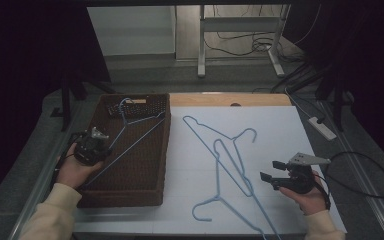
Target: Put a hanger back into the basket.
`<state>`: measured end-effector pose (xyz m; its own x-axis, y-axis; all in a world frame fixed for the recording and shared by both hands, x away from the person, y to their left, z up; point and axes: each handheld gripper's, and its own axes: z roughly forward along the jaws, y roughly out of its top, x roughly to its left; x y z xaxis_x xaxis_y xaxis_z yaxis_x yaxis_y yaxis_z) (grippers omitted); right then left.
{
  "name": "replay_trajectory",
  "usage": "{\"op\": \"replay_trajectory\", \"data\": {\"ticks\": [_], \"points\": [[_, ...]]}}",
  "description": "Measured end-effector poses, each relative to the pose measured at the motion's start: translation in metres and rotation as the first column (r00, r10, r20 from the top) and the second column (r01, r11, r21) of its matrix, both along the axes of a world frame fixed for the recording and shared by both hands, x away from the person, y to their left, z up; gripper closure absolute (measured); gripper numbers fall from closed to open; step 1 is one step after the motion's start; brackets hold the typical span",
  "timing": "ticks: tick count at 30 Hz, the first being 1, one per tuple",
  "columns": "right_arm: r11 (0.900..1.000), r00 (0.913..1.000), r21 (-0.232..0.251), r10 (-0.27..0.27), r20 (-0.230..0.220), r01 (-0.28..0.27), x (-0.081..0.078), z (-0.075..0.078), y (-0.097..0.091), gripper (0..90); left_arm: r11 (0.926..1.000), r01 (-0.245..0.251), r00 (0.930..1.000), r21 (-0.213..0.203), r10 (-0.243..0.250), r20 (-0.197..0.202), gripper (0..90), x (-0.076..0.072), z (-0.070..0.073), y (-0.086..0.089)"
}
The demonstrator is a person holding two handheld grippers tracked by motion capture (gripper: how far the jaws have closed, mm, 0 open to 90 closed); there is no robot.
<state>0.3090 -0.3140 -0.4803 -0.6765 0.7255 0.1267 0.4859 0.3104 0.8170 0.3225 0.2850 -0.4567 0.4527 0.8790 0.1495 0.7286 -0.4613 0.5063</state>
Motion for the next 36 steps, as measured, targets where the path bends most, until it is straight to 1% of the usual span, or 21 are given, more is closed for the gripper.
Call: {"op": "replay_trajectory", "data": {"ticks": [6,10,12,13,15,17,19,21,24,26,28,30,34,35,36], "points": [[1.0000,1.0000,-0.001,0.001,0.000,-0.001,0.000,0.000,0.000,27.8,0.9993,-0.030,0.9977,0.022,0.031,-0.060,86.0,0.007,-0.006,0.000],[1.0000,1.0000,0.000,0.001,0.001,-0.001,0.000,0.000,-0.001,27.8,0.9974,-0.045,0.9970,0.056,0.048,-0.061,85.6,0.010,-0.009,-0.001],[1.0000,1.0000,-0.002,0.000,0.000,0.000,0.000,0.000,-0.001,27.8,0.9971,-0.050,0.9967,0.058,0.053,-0.062,85.4,0.011,-0.009,-0.002],[1.0000,1.0000,-0.003,0.001,-0.002,-0.001,0.000,0.000,0.000,27.7,0.9959,-0.054,0.9965,0.072,0.058,-0.060,83.0,0.012,-0.010,-0.002],[1.0000,1.0000,-0.003,0.006,-0.002,-0.006,0.000,0.000,0.000,27.7,0.9949,-0.063,0.9967,0.079,0.067,-0.047,78.3,0.012,-0.010,-0.002],[1.0000,1.0000,-0.003,0.008,-0.001,-0.008,-0.001,0.000,0.000,27.7,0.9941,-0.071,0.9970,0.082,0.073,-0.026,67.6,0.011,-0.009,-0.001],[1.0000,1.0000,-0.001,0.007,0.000,-0.007,-0.001,0.000,0.000,27.6,0.9947,-0.081,0.9966,0.063,0.080,0.016,57.4,0.008,-0.006,0.000],[1.0000,1.0000,0.000,0.005,-0.001,-0.005,-0.001,0.000,0.000,27.6,0.9961,-0.079,0.9955,0.038,0.077,0.055,50.5,0.003,0.000,0.000],[1.0000,1.0000,0.000,0.003,-0.001,-0.003,0.000,0.000,-0.001,27.6,0.9984,-0.056,0.9917,-0.004,0.056,0.115,43.5,-0.005,0.010,-0.001],[1.0000,1.0000,-0.002,0.002,-0.004,-0.002,0.000,0.000,0.000,27.5,0.9984,-0.031,0.9891,-0.047,0.038,0.143,41.5,-0.011,0.017,-0.001],[1.0000,1.0000,0.000,0.001,-0.004,-0.001,0.000,0.000,0.000,27.5,0.9945,-0.009,0.9860,-0.104,0.026,0.165,40.4,-0.017,0.023,-0.001],[1.0000,1.0000,0.003,-0.002,-0.004,0.002,0.000,0.000,0.000,27.5,0.9894,0.010,0.9828,-0.145,0.017,0.184,39.7,-0.022,0.027,-0.003],[0.9999,1.0000,0.011,-0.002,-0.001,0.002,-0.001,0.002,0.001,27.5,0.9805,0.063,0.9747,-0.186,-0.021,0.223,39.1,-0.032,0.033,-0.011],[0.9999,1.0000,0.011,-0.002,-0.001,0.002,-0.001,0.002,0.001,27.5,0.9805,0.063,0.9747,-0.186,-0.021,0.223,38.7,-0.032,0.033,-0.011],[0.9999,1.0000,0.011,-0.003,-0.001,0.003,-0.001,0.002,0.001,27.5,0.9755,0.092,0.9697,-0.200,-0.042,0.241,38.7,-0.036,0.035,-0.015]]}}
